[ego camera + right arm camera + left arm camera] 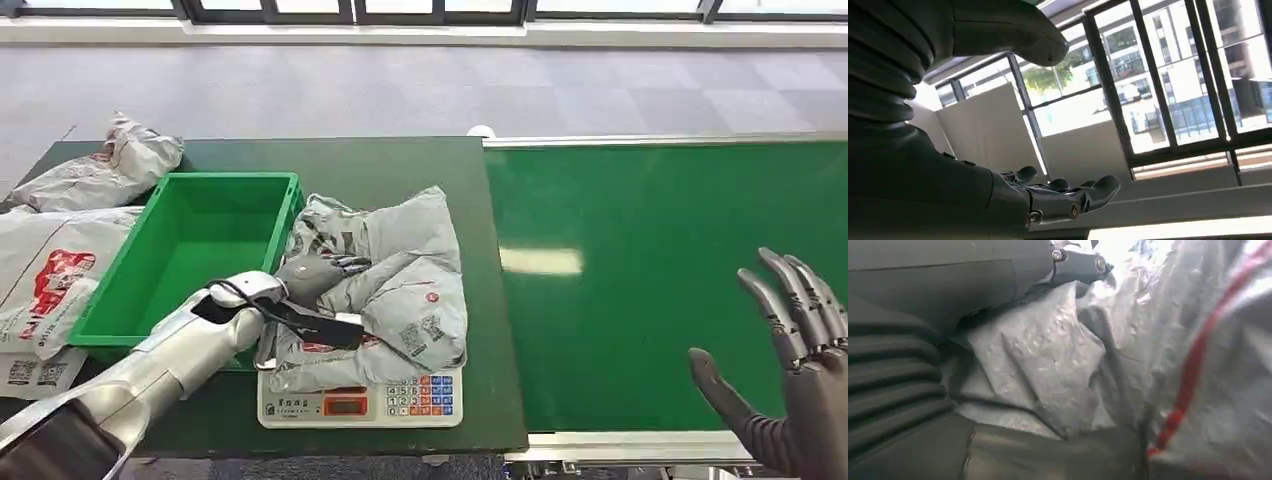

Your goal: Moved the parcel from conveyor to table for the left to box.

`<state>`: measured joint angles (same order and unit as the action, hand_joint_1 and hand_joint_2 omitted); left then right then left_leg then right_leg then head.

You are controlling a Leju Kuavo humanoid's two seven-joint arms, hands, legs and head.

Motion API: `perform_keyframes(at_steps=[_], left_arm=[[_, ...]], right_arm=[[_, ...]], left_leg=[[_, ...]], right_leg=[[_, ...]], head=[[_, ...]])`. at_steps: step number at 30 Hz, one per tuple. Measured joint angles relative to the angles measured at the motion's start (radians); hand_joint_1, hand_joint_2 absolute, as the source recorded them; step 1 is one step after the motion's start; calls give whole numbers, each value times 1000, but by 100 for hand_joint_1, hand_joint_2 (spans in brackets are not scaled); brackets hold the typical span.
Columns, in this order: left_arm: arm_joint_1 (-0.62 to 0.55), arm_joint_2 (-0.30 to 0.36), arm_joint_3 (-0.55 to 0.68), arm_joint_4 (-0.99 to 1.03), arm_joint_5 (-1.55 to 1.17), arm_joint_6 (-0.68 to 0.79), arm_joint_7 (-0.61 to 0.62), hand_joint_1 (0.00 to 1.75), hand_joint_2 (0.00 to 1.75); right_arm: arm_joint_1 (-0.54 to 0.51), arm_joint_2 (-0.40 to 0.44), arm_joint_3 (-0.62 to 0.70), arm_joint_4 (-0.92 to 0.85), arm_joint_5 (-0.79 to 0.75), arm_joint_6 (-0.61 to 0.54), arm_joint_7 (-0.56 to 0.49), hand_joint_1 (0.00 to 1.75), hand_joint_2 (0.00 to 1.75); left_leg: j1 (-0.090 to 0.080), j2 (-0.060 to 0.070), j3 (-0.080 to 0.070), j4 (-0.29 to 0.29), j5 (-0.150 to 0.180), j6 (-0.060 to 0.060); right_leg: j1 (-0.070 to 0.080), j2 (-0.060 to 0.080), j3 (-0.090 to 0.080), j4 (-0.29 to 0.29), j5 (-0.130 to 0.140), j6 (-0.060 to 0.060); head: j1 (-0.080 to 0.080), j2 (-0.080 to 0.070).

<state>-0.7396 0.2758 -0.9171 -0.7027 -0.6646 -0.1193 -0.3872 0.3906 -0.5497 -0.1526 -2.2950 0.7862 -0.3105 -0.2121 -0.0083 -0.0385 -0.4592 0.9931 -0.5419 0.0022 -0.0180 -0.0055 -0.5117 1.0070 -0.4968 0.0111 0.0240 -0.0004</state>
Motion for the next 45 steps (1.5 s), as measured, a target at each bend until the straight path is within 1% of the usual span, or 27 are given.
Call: perform_keyframes(at_steps=[4,7,10,13,16,21,24,27,29,34,37,40,42,45], left_arm=[[24,23,12,-49,-68,45,23,175,175],[38,40,21,-88,-94,52,40,175,175],[64,55,33,-134,-147,94,59,175,175],[101,70,56,-193,-196,104,85,175,175],[128,78,69,-227,-206,109,91,175,175],[192,95,120,-317,-272,176,135,175,175],[234,120,177,-406,-301,177,160,175,175],[264,165,239,-506,-314,183,187,175,175],[271,190,285,-565,-321,173,191,175,175],[247,268,412,-705,-360,193,230,175,175],[201,312,526,-774,-370,197,232,175,175],[174,333,618,-816,-388,205,235,175,175],[167,338,668,-832,-397,211,240,175,175],[175,336,725,-848,-427,221,233,175,175]], right_arm=[[0,9,8,0,17,-17,-3,0,175],[0,14,16,0,21,-21,-2,0,175],[3,19,22,0,25,-30,0,0,175],[14,24,26,0,31,-37,1,0,175],[17,29,31,0,31,-39,1,0,175],[52,36,34,-1,32,-53,0,0,175],[75,42,34,-6,38,-59,-2,0,175],[110,47,27,-19,34,-71,-6,0,175],[132,49,18,-28,29,-77,-6,0,175],[188,52,-18,-55,8,-90,-21,0,175],[207,66,-22,-69,49,-106,-14,0,175],[219,77,-17,-75,104,-124,18,0,175],[226,87,0,-77,147,-139,32,0,175],[227,96,40,-77,204,-170,79,0,175]], left_leg=[[1,3,-2,0,1,-1],[2,8,-4,0,2,-3],[3,13,-5,-1,3,-5],[3,15,-7,-2,3,-5],[3,15,-5,-4,2,-7],[3,17,-4,-4,0,-9],[3,20,-6,-4,0,-9],[4,22,-6,-4,1,-10],[4,22,-10,-3,3,-10],[5,22,-15,-3,3,-11],[5,23,-16,-3,3,-11],[5,23,-16,-3,3,-11],[5,23,-17,-3,3,-11],[5,24,-17,-3,3,-11]], right_leg=[[1,1,-2,0,3,-4],[2,6,-7,1,5,-6],[3,10,-11,1,6,-8],[3,12,-15,1,7,-9],[3,12,-13,1,6,-10],[3,16,-14,1,5,-10],[3,20,-19,1,5,-11],[4,22,-26,2,7,-11],[4,22,-32,2,9,-12],[5,23,-37,3,9,-12],[6,23,-38,3,9,-12],[6,23,-38,3,9,-12],[6,23,-38,3,9,-12],[5,23,-38,3,9,-12]], head=[[0,0],[0,0],[0,0],[0,0],[0,0],[0,0],[0,0],[0,0],[0,0],[0,0],[0,0],[0,0],[0,0],[0,0]])
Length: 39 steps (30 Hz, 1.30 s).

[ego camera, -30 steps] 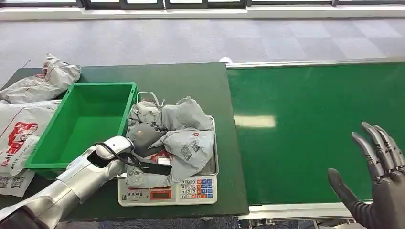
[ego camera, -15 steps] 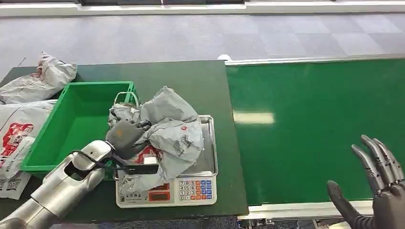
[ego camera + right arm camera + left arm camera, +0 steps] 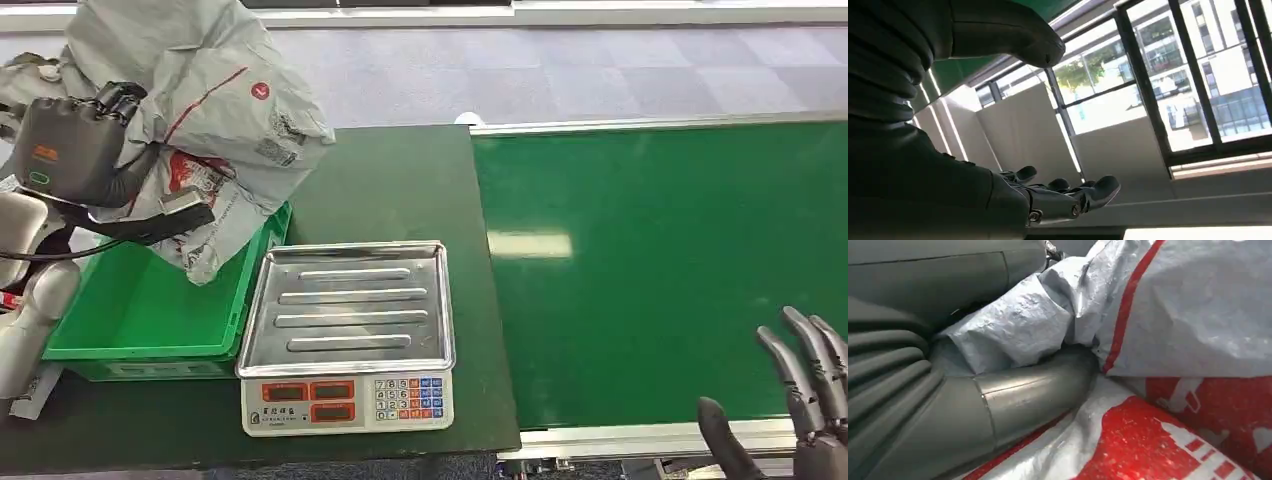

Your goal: Moved the parcel from conveyor to table for the left to box.

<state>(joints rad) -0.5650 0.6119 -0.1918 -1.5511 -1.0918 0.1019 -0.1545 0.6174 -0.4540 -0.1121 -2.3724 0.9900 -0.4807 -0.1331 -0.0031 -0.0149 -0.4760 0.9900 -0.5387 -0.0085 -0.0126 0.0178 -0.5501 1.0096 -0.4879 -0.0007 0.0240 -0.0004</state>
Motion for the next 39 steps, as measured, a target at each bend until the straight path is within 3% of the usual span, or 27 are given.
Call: perform_keyframes(at_steps=[19,30,39], left_arm=[[36,-66,27,142,-102,-2,1,175,175],[175,-113,18,335,-372,145,114,175,175],[249,-119,96,433,-390,155,113,175,175]], right_arm=[[-41,14,71,2,26,14,43,0,175],[-58,19,79,3,16,53,33,0,175],[-40,24,89,3,63,34,84,0,175]], left_leg=[[0,1,-1,1,0,0],[0,2,-1,1,-1,0],[0,2,-2,1,-1,0]], right_leg=[[0,1,-1,0,0,0],[-1,2,-1,0,0,0],[0,3,-2,0,0,0]], head=[[0,0],[0,0],[0,0]])
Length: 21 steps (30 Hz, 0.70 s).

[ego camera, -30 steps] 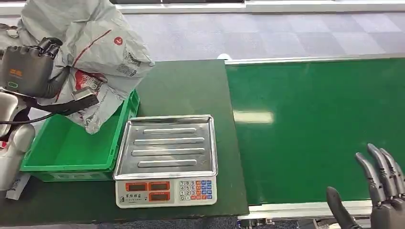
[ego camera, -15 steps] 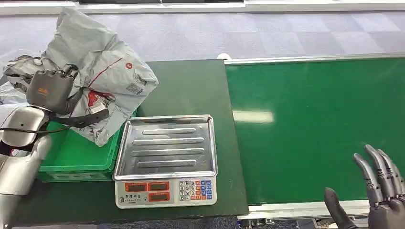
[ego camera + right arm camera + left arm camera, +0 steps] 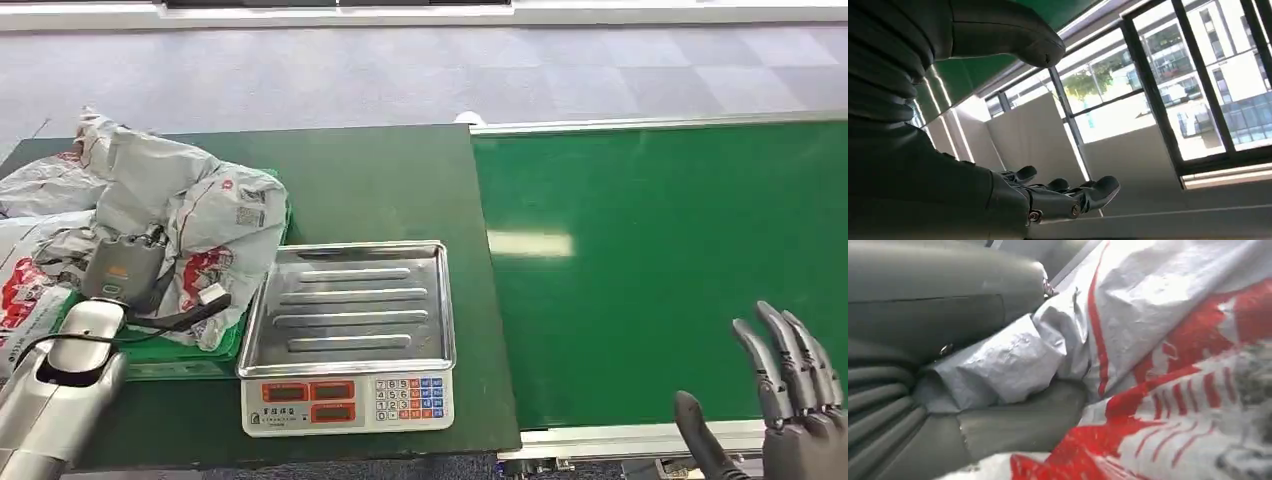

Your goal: Moved the parcel from conveyor to table for the left to box.

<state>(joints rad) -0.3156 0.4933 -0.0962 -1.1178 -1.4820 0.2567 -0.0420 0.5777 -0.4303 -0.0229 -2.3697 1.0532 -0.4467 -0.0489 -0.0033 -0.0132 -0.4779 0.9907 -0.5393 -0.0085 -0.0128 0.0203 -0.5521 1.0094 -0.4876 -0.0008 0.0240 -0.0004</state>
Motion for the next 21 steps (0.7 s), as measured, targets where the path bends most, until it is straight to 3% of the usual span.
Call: perform_keyframes(at_steps=[15,16,17,18,21], left_arm=[[-3,7,0,99,-1,24,45,175,175],[-3,7,0,101,-1,24,51,138,175],[-3,7,0,103,-1,22,55,0,175],[-3,7,0,106,-1,15,54,0,0],[-2,7,0,115,-1,7,62,0,0]], right_arm=[[40,0,14,-11,39,-10,27,0,175],[40,0,17,-11,40,-10,31,0,175],[39,0,20,-11,40,-10,35,0,175],[36,0,21,-11,37,-8,37,0,0],[26,0,23,-11,29,-1,35,0,0]], left_leg=[[0,1,0,0,0,0],[0,1,0,0,0,0],[0,1,0,0,0,0],[0,1,-1,0,0,0],[0,1,-3,0,0,0]], right_leg=[[0,0,0,0,0,0],[0,0,0,0,0,0],[0,0,0,0,0,0],[0,0,0,0,0,0],[0,0,0,0,0,0]], head=[[0,0],[0,0],[0,0],[0,0],[0,0]])
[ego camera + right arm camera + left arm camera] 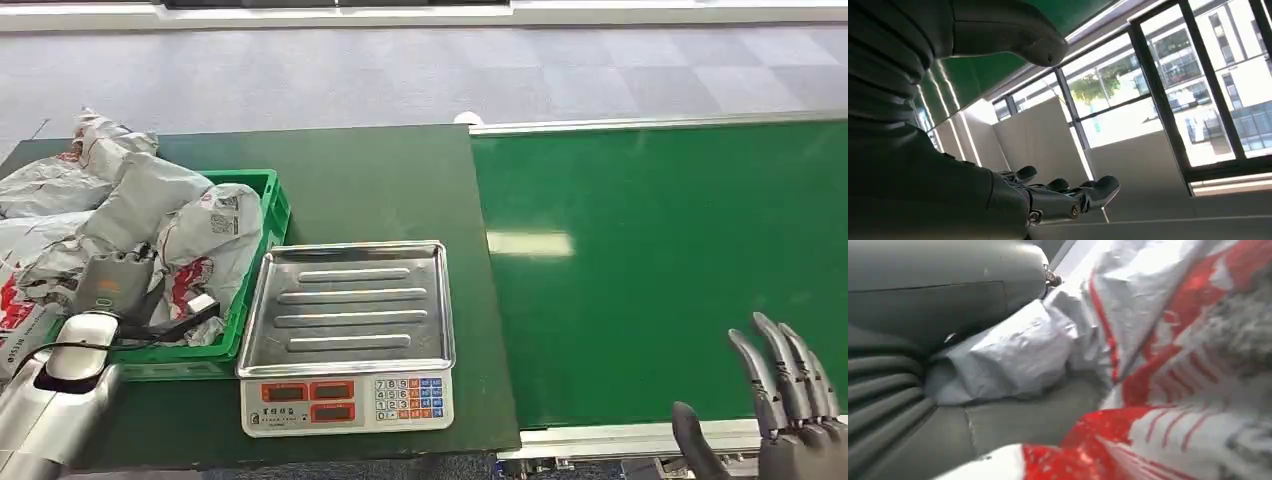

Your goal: Moved the parcel from conveyor to table for the left to box.

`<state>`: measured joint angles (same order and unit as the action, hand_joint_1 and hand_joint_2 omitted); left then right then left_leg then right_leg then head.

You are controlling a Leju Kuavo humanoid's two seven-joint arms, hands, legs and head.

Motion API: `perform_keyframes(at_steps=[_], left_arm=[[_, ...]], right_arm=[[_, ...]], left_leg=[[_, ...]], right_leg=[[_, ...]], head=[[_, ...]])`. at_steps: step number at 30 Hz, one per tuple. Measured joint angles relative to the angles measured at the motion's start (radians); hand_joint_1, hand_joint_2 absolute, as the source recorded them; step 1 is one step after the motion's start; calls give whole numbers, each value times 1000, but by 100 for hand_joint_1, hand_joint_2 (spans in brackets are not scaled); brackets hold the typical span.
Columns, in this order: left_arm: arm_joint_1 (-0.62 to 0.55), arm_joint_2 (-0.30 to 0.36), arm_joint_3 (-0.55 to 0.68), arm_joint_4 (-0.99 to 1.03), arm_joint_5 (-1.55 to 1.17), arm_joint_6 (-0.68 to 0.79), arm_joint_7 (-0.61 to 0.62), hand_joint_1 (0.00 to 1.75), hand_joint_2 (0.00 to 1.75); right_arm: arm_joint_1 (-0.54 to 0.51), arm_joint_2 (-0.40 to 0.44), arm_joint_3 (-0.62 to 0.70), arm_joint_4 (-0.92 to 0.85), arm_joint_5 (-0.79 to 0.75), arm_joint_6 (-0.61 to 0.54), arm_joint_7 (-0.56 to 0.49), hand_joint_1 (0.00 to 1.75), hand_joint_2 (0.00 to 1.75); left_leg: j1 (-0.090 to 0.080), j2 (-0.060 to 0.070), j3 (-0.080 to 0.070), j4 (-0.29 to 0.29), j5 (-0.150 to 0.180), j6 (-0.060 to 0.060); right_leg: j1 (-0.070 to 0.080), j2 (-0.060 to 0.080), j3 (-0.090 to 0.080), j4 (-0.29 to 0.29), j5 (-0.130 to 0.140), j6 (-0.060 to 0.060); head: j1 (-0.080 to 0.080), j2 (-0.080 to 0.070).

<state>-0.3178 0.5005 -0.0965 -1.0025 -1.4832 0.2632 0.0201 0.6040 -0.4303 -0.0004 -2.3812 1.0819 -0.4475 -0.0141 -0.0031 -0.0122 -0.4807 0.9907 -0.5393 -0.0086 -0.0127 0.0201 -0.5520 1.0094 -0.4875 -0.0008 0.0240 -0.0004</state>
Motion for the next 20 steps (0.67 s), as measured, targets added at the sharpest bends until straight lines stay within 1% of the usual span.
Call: perform_keyframes(at_steps=[3,5,8,10,12,15,20], left_arm=[[3,-2,0,1,0,17,59,0,0],[13,-12,6,-26,1,32,54,0,0],[32,-47,60,-121,77,36,-57,0,0],[39,-59,111,-215,286,-9,-138,0,0],[38,-63,163,-298,448,-45,-170,0,0],[51,-65,229,-411,606,-54,-213,0,0],[103,-66,327,-597,802,-67,-255,0,0]], right_arm=[[1,0,1,0,14,6,0,0,0],[2,0,5,0,32,3,14,0,0],[2,0,23,0,66,-7,39,0,0],[2,0,44,0,88,-21,65,0,0],[2,0,62,0,105,-34,85,0,0],[1,-1,90,0,117,-50,101,0,0],[-24,-6,121,9,81,-52,79,0,0]], left_leg=[[0,0,2,0,0,0],[0,-1,2,0,0,0],[0,-1,2,0,0,0],[0,-1,1,0,0,0],[0,0,-1,0,-1,0],[0,0,-6,0,-1,0],[0,1,-6,0,-1,0]], right_leg=[[0,0,0,0,0,0],[0,0,0,0,0,0],[0,0,0,0,0,0],[0,0,-1,0,0,0],[0,1,-1,0,0,0],[0,1,-1,0,0,0],[0,1,-2,0,0,0]], head=[[0,0],[0,0],[0,0],[0,0],[0,0],[0,0],[0,0]])
